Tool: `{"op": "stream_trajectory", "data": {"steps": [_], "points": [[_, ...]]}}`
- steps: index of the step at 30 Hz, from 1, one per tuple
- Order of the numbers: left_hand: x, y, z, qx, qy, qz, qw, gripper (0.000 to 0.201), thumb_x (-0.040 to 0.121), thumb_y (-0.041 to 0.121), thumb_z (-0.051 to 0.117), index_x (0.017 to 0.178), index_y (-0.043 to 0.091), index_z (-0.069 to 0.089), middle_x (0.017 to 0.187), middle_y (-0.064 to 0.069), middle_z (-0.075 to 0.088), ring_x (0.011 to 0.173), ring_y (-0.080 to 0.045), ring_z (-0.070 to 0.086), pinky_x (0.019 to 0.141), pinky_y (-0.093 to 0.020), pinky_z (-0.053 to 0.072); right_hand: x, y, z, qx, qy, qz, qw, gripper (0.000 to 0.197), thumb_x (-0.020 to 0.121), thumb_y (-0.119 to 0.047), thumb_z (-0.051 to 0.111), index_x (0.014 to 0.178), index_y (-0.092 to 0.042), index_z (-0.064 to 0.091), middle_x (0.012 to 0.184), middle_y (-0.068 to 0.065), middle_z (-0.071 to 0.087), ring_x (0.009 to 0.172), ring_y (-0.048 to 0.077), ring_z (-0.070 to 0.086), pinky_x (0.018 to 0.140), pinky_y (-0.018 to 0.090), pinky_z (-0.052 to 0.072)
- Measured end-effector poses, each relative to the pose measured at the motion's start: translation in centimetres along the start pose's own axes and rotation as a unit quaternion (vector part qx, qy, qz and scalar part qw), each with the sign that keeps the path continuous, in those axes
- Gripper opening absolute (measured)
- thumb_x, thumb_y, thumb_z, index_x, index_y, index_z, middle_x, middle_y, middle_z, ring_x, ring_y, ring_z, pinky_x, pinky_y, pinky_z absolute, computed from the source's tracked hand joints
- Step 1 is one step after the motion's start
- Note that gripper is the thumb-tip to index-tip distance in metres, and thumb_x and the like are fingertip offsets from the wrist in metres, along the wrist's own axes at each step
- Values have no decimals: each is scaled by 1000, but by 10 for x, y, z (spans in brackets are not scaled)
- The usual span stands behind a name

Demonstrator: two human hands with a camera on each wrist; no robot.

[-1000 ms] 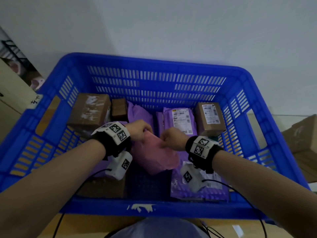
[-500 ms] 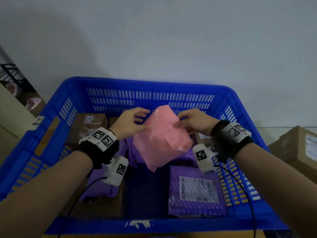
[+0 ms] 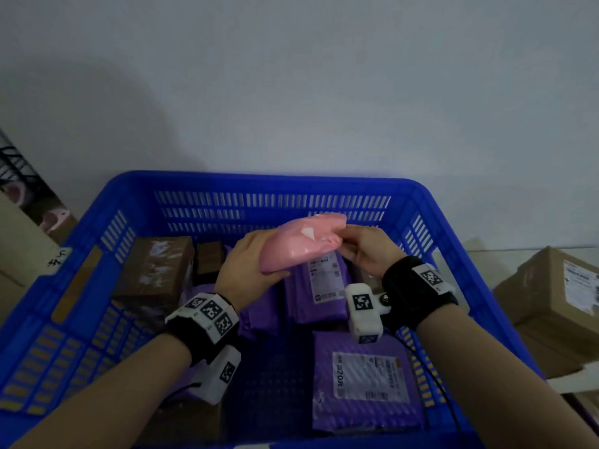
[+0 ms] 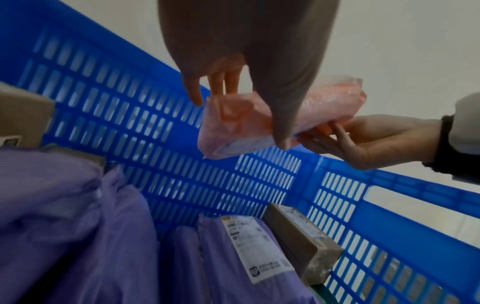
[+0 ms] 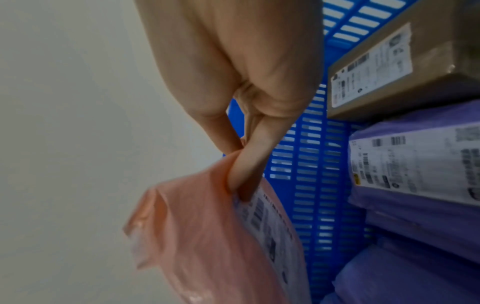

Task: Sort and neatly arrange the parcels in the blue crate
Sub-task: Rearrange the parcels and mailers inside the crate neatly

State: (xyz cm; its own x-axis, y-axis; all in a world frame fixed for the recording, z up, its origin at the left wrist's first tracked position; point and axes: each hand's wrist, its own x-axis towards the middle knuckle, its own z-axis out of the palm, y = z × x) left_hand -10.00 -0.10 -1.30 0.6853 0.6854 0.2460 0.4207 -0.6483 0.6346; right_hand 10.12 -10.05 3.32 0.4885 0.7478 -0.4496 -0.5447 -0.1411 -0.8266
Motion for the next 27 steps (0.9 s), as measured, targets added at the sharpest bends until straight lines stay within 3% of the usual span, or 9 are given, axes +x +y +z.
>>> {"op": "stream_trajectory", "data": {"steps": [3,5,8,10,13,17,20,25,27], "points": [[-6,-2,3,11,53,-10,998,52,76,36,68,123,15,59,118,-5,63,108,-26,58,90,-24,36,3,8,3,31,7,10,999,30,88,3,56,117,12,57,76,11,73,63,13,71,55,19,56],[-7,-3,4,15,62,-16,998,43,80,30,66,119,13,61,113,-7,65,103,-28,60,85,-25,37,1,11,5,29,-21,0,999,24,92,-4,55,113,6,61,76,8,75,66,11,72,57,18,56],[-4,-4,3,-43,73,-64,994,32,83,28,61,105,5,62,93,-11,66,85,-25,61,71,-25,37,-3,12,4,-5,-65,-32,997,21,93,-20,57,111,-9,64,98,6,74,84,14,73,67,21,58],[-1,-5,3,-127,80,-118,982,19,85,17,67,96,2,60,85,-12,63,78,-20,56,69,-27,39,-4,13,1,-20,-54,-54,997,27,90,-20,63,115,-11,62,108,9,72,92,18,71,71,23,59],[3,-6,4,-263,76,-203,940,25,84,13,68,108,6,62,99,-7,65,89,-17,60,74,-27,50,0,18,-2,-75,2,-105,992,34,85,-9,68,118,-10,60,109,12,68,97,21,66,71,23,57],[6,-11,4,-397,53,-303,865,38,86,16,66,120,4,55,115,-9,65,102,-22,64,90,-36,53,7,26,-5,-209,39,-153,965,55,77,-12,76,127,-13,53,119,9,60,111,20,59,88,30,52],[7,-10,2,-483,24,-321,814,36,90,12,60,123,2,51,117,-11,64,99,-21,65,84,-33,58,8,30,-6,-211,26,-142,967,65,76,-12,78,133,-15,48,119,8,59,112,20,59,84,31,54],[8,-9,5,-517,-17,-336,787,39,93,11,55,129,-3,47,124,-16,62,112,-29,62,85,-37,56,10,34,-7,-206,1,-143,968,72,74,2,76,136,-16,44,118,15,64,108,25,64,79,36,59],[9,-9,14,-516,-9,-354,780,40,93,6,52,130,-6,43,125,-19,60,109,-29,62,82,-38,56,11,34,-10,-245,11,-153,957,74,72,4,75,136,-17,44,114,16,65,104,27,65,79,38,59]]}}
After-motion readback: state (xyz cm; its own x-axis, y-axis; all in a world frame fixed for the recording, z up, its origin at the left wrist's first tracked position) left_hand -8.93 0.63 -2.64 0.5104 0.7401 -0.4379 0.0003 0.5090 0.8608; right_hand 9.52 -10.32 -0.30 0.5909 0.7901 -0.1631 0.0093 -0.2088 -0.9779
